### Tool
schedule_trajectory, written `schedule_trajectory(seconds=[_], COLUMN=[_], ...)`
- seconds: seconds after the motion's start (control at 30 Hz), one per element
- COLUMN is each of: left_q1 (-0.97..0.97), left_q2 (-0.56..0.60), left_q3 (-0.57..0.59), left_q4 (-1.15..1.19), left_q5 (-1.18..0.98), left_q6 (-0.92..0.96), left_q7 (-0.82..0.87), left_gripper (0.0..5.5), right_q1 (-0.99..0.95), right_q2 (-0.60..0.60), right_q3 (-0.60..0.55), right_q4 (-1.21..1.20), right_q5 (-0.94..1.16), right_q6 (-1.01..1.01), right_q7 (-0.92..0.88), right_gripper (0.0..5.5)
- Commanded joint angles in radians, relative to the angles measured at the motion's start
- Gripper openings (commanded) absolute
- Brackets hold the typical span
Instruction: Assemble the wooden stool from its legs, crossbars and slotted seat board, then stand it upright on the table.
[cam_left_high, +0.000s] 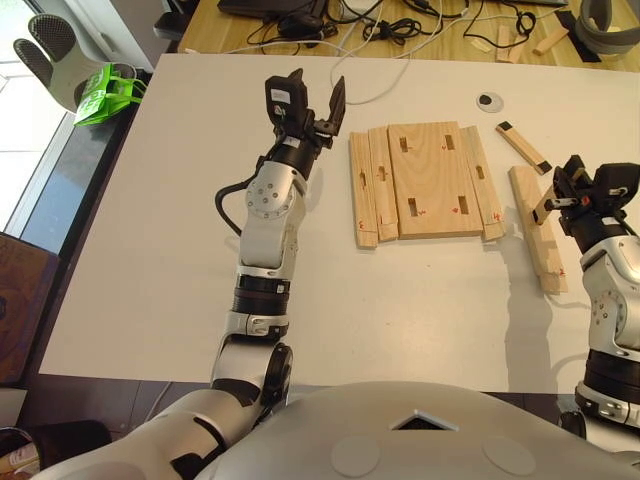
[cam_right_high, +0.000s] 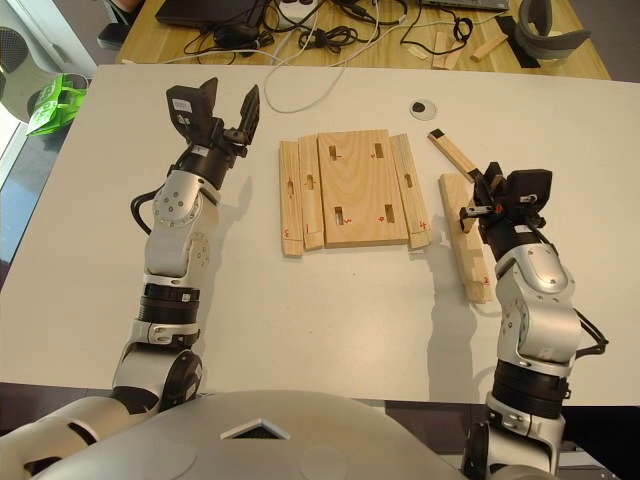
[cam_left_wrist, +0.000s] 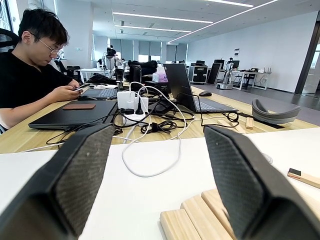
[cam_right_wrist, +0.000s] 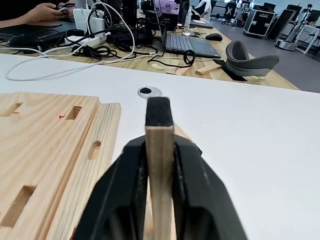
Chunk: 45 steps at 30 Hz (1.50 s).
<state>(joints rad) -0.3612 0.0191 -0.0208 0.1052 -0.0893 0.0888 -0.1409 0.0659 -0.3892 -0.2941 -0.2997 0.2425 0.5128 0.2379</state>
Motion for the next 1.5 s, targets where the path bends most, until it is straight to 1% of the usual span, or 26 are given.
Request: schedule_trajectory(seconds=[0.03, 0.27, 0.4, 0.5, 0.57, 0.63, 0.7, 0.77, 0.83, 0.9, 0.97, 1.13, 1.5], left_q1=[-0.013, -0.022, -0.062, -0.200, -0.341, -0.482, -0.565, -0.579, -0.569, -0.578, -0.591, -0.602, -0.576], left_q2=[-0.009, -0.020, -0.006, 0.028, 0.051, 0.056, 0.072, 0.088, 0.096, 0.089, 0.069, 0.030, -0.036], left_q3=[-0.002, 0.010, 0.054, 0.135, 0.217, 0.319, 0.369, 0.371, 0.342, 0.349, 0.377, 0.405, 0.387], left_q4=[0.023, 0.024, -0.043, -0.079, -0.033, 0.084, 0.211, 0.275, 0.287, 0.299, 0.298, 0.279, 0.233], left_q5=[0.002, -0.006, -0.045, -0.119, -0.213, -0.365, -0.492, -0.568, -0.612, -0.662, -0.715, -0.770, -0.775], left_q6=[-0.009, -0.017, 0.034, 0.114, 0.200, 0.321, 0.470, 0.594, 0.691, 0.774, 0.831, 0.856, 0.822], left_q7=[0.004, 0.010, 0.022, 0.037, 0.055, 0.057, -0.012, -0.096, -0.178, -0.205, -0.192, -0.147, -0.083], left_gripper=[3.31, 3.31, 3.31, 3.31, 3.31, 3.31, 3.31, 3.31, 3.31, 3.31, 3.31, 3.31, 3.31], right_q1=[-0.002, -0.023, -0.069, -0.129, -0.202, -0.289, -0.392, -0.488, -0.568, -0.618, -0.643, -0.657, -0.678], right_q2=[-0.002, -0.003, -0.017, -0.033, -0.041, -0.047, -0.051, -0.046, -0.042, -0.041, -0.036, -0.020, 0.021], right_q3=[-0.005, -0.001, 0.018, 0.050, 0.074, 0.105, 0.138, 0.159, 0.157, 0.152, 0.158, 0.184, 0.261], right_q4=[-0.003, 0.006, -0.038, -0.084, -0.097, -0.078, -0.043, -0.005, 0.022, 0.028, 0.020, 0.002, -0.012], right_q5=[-0.011, -0.008, -0.010, -0.008, 0.006, 0.015, 0.035, 0.069, 0.112, 0.144, 0.168, 0.199, 0.222], right_q6=[0.002, -0.033, -0.097, -0.114, -0.108, -0.118, -0.122, -0.110, -0.086, -0.066, -0.053, -0.034, -0.018], right_q7=[-0.012, -0.004, 0.019, 0.047, 0.069, 0.107, 0.158, 0.204, 0.229, 0.239, 0.248, 0.262, 0.275], right_gripper=[0.37, 0.37, 0.37, 0.37, 0.37, 0.37, 0.37, 0.37, 0.37, 0.37, 0.37, 0.37, 0.37])
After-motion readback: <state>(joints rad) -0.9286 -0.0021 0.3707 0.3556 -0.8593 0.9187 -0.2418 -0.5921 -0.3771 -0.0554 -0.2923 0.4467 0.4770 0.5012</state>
